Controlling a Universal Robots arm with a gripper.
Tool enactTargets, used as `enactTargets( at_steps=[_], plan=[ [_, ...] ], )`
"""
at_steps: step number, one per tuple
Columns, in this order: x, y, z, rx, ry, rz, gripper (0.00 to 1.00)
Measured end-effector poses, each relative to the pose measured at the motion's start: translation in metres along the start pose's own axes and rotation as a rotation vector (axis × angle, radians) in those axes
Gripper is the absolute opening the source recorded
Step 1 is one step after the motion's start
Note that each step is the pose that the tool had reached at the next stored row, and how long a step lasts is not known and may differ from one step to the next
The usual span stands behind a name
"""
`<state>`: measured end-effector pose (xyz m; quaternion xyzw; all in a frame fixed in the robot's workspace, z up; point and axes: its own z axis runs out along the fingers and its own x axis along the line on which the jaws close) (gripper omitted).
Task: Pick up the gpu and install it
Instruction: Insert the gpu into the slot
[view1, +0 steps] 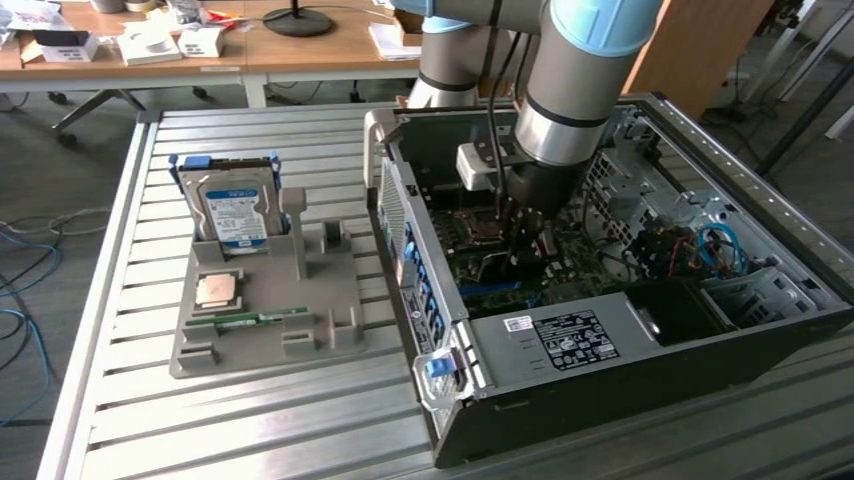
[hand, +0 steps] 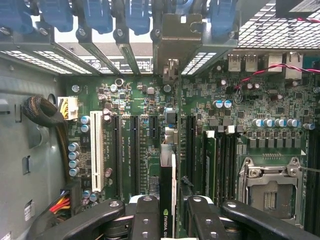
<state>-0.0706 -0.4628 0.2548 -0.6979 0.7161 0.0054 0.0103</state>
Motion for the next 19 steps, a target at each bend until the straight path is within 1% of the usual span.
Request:
enactTargets(
  at_steps=[8,19],
  plan=[
    [-0.0005,0.0002,0.001,0.0001,-0.0004,-0.001,0.26],
    [-0.0013,0.0012,0.0014,0.0,0.0015,-0.001,0.26]
  ],
)
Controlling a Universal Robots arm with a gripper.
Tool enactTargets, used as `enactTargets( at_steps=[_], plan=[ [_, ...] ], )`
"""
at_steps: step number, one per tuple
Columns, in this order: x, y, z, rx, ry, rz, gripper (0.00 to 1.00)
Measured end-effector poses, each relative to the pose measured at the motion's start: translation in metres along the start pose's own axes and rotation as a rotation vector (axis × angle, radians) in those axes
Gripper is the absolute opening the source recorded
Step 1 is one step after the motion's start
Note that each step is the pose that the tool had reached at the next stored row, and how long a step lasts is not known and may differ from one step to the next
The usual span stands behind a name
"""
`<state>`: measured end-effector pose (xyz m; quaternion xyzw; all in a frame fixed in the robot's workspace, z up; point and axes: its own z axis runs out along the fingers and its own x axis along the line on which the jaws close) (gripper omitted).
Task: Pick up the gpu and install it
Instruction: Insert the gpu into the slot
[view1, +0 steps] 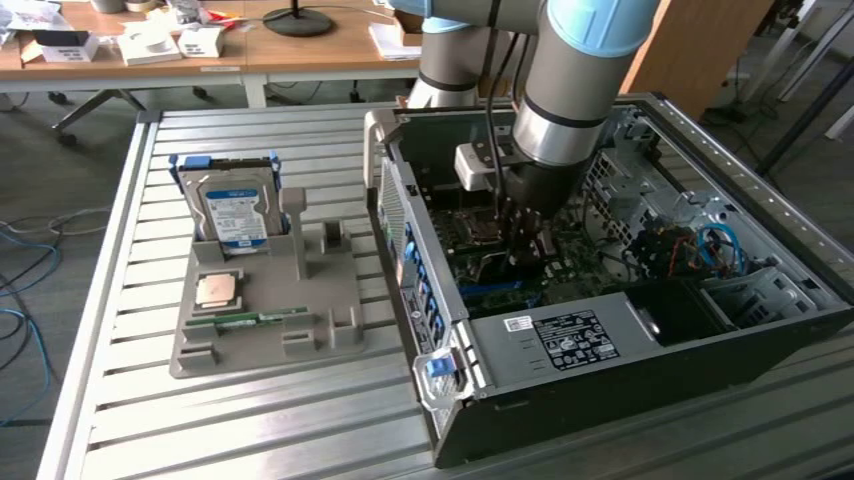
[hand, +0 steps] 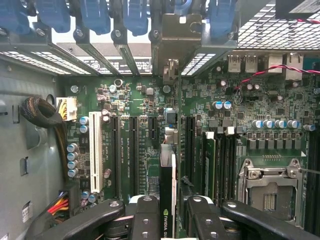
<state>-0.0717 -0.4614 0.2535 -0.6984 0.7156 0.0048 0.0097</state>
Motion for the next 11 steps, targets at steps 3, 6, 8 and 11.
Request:
enactTargets(
  at_steps=[3,6,8,11],
  plan=[
    [-0.0001,0.0002,0.0009,0.0002,-0.0003,0.0,0.26],
    [0.0001,0.0003,0.0019,-0.0003,0.0006,0.0,0.26],
    [0.0001,0.0003,0.0019,-0.0002,0.0005,0.0,0.26],
    [0.0001,0.0003,0.0021,-0.0001,0.0002,0.0,0.26]
  ],
)
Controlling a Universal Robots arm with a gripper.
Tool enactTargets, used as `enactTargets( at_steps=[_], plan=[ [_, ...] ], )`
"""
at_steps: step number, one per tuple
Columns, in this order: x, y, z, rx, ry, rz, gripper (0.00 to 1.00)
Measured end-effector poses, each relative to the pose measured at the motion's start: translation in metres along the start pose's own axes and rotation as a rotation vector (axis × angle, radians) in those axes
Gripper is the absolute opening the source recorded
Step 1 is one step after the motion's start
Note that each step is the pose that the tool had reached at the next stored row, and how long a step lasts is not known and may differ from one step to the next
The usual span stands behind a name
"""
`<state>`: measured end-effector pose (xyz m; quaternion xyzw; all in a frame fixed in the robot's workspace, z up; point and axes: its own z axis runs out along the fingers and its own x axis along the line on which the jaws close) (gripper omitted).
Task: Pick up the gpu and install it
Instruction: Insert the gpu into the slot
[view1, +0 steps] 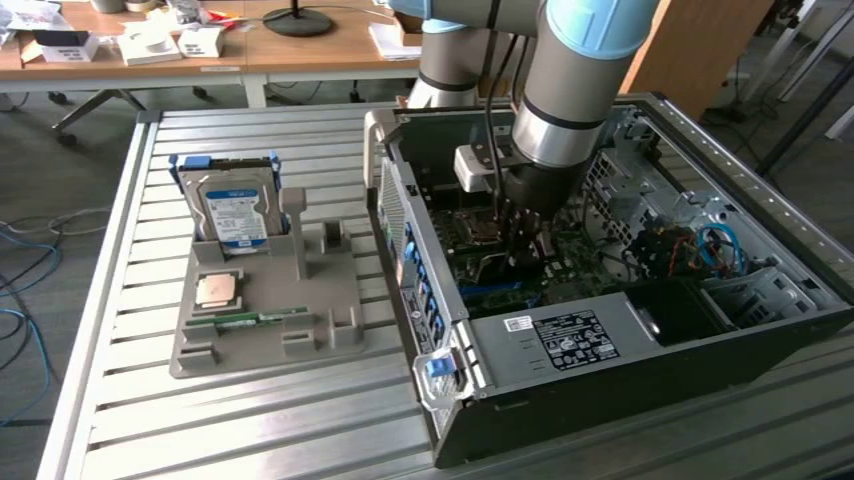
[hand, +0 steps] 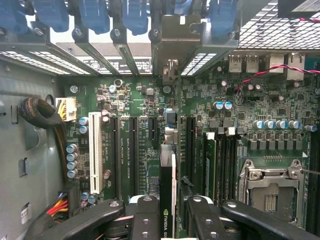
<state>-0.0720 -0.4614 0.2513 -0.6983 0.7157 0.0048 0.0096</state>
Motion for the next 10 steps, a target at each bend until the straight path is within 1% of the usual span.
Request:
enactTargets(
  at_steps=[3,10],
  plan=[
    [-0.0001,-0.0001,-0.0004,0.0004,-0.001,0.0,0.26],
    [0.0,0.0,-0.0011,0.0001,-0.0001,0.0,0.26]
  ],
)
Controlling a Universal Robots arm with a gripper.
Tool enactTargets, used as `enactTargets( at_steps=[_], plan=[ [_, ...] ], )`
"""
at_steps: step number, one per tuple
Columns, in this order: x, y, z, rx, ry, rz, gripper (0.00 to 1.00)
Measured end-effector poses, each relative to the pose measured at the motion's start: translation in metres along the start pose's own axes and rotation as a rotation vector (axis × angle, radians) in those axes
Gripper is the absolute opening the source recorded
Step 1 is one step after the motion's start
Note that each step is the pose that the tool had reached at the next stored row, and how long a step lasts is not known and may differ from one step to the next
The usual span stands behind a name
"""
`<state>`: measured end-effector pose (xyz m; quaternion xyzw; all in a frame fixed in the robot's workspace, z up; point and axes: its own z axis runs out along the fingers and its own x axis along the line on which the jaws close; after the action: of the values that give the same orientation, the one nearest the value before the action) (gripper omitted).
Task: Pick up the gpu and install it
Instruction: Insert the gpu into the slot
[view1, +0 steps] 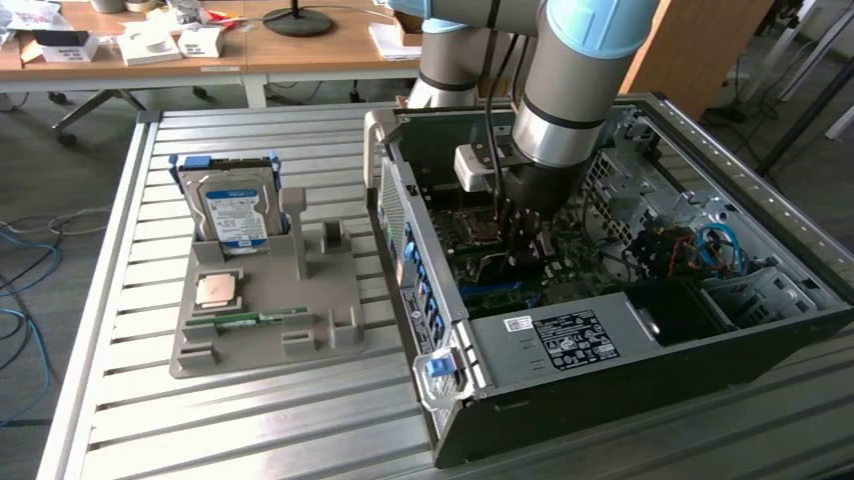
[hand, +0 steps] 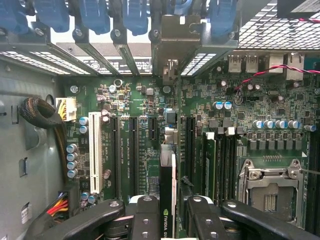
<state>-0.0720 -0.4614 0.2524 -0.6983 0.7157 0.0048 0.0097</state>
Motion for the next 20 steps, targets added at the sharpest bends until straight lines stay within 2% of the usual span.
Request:
enactTargets(
  at_steps=[20],
  plan=[
    [-0.0001,0.0,-0.0005,0.0001,-0.0002,0.0,0.26]
  ],
)
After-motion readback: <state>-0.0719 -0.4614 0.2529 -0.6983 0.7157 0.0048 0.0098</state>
